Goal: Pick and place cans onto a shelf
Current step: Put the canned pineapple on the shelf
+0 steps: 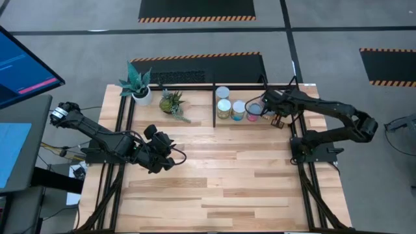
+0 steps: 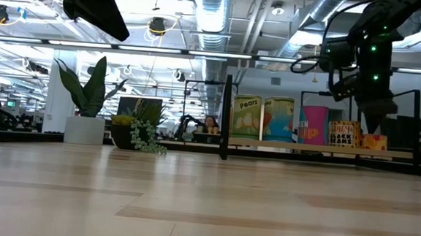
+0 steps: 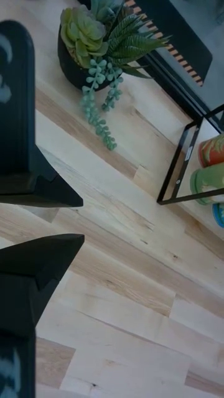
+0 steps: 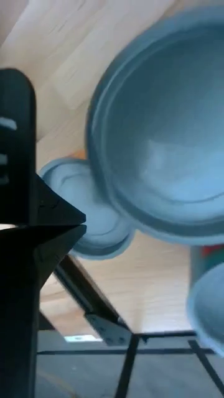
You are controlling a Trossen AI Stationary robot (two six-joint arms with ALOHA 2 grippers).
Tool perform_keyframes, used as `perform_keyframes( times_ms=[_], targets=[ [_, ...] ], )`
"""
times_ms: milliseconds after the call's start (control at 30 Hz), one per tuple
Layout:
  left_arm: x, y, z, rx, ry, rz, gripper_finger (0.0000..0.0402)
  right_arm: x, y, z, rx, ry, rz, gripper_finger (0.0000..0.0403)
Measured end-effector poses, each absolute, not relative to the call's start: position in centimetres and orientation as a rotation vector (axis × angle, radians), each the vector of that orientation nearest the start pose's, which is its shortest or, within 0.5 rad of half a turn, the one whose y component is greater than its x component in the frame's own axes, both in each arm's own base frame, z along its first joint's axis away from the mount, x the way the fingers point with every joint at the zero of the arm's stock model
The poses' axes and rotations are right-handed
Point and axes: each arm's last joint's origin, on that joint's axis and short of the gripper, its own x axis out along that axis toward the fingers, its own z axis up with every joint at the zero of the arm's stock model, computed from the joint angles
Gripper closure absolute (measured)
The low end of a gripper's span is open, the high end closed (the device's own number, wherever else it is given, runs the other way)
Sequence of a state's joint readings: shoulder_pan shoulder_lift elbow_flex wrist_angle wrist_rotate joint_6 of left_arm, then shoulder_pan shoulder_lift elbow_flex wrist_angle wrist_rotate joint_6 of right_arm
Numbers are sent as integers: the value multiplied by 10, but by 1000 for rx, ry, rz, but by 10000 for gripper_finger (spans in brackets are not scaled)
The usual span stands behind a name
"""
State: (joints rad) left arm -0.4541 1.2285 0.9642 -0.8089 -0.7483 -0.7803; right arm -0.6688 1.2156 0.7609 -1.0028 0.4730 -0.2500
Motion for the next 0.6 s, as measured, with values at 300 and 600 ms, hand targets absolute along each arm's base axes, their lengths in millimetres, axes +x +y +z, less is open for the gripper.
perform_keyframes(
  times_ms=[300,600],
  targets=[
    [212,-82,268,-124,707,567,332,138,-125,204,-54,1630,-651,396],
    [213,-82,269,-131,700,565,332,138,-124,204,-44,1631,-622,397]
  ],
)
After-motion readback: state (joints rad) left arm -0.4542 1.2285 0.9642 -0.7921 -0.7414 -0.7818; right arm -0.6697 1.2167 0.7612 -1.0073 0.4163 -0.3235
